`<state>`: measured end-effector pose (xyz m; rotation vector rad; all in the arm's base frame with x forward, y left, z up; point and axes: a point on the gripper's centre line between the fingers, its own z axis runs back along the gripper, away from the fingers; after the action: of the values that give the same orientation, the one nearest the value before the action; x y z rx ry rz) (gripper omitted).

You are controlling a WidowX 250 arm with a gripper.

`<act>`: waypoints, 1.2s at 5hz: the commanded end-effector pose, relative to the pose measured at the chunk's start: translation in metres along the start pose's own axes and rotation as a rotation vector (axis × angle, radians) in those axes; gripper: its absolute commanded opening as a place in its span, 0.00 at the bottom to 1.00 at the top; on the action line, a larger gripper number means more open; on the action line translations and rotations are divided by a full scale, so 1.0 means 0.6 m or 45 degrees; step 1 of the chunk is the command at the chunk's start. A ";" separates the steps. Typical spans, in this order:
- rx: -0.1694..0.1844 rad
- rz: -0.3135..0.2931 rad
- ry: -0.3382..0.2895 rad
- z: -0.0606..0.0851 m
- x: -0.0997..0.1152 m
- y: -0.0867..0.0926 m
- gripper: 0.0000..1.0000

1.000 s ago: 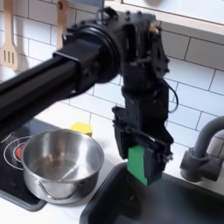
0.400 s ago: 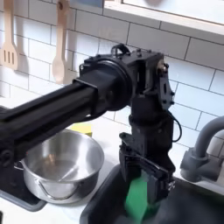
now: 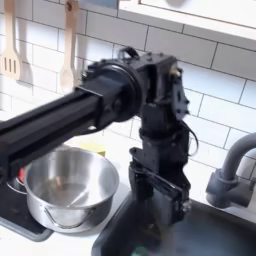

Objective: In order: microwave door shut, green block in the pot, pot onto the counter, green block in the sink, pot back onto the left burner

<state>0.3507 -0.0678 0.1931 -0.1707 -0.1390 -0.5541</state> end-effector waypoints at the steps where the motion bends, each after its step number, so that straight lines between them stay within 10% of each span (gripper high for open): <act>1: 0.113 0.108 -0.067 0.056 -0.008 0.047 1.00; 4: 0.286 0.338 0.015 0.065 -0.063 0.139 1.00; 6: 0.276 0.414 0.059 0.052 -0.084 0.148 1.00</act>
<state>0.3527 0.0395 0.2041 0.0336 -0.1248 -0.2131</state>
